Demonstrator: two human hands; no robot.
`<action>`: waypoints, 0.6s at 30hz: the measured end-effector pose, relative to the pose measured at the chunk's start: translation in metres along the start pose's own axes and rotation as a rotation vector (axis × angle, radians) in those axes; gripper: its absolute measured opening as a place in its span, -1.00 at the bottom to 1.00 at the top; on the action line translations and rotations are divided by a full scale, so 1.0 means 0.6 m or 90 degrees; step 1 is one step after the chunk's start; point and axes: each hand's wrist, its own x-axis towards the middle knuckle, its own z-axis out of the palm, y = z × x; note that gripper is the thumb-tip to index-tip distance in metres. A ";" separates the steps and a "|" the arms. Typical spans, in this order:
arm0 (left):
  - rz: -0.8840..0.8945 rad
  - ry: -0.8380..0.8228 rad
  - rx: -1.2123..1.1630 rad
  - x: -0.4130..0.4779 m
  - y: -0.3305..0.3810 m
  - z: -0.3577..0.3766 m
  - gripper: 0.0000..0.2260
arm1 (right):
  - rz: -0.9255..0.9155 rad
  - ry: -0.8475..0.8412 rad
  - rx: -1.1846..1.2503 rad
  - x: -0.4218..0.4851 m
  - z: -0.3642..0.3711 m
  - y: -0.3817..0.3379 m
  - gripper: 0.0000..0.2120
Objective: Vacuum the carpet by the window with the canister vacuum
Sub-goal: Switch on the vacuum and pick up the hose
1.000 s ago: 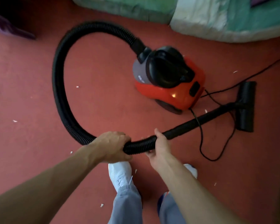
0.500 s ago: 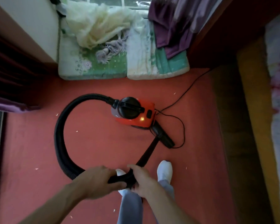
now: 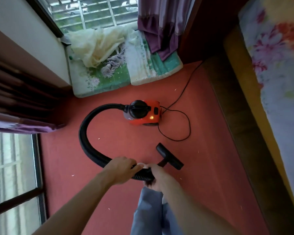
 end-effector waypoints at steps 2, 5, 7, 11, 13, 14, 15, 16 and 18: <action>0.056 0.011 0.084 -0.020 0.024 -0.001 -0.59 | 0.004 -0.005 0.038 -0.023 -0.017 0.021 -0.68; 0.089 0.018 0.127 -0.048 0.062 0.000 -0.63 | 0.017 -0.019 0.126 -0.051 -0.039 0.057 -0.75; 0.082 0.031 0.138 -0.063 0.086 0.004 -0.62 | 0.007 -0.042 0.174 -0.070 -0.054 0.079 -0.78; 0.110 0.040 0.190 -0.093 0.132 0.021 -0.58 | -0.059 -0.090 0.267 -0.124 -0.091 0.128 -0.85; 0.134 0.035 0.207 -0.117 0.163 0.031 -0.59 | -0.077 -0.093 0.326 -0.144 -0.115 0.159 -0.84; 0.139 0.025 0.210 -0.129 0.180 0.036 -0.59 | -0.089 -0.091 0.352 -0.152 -0.128 0.176 -0.84; 0.143 0.013 0.215 -0.143 0.197 0.040 -0.60 | -0.103 -0.089 0.378 -0.163 -0.139 0.192 -0.84; 0.145 -0.008 0.213 -0.158 0.214 0.045 -0.61 | -0.116 -0.079 0.394 -0.171 -0.152 0.207 -0.84; 0.158 -0.062 0.205 -0.187 0.247 0.054 -0.62 | -0.130 -0.060 0.434 -0.201 -0.179 0.236 -0.84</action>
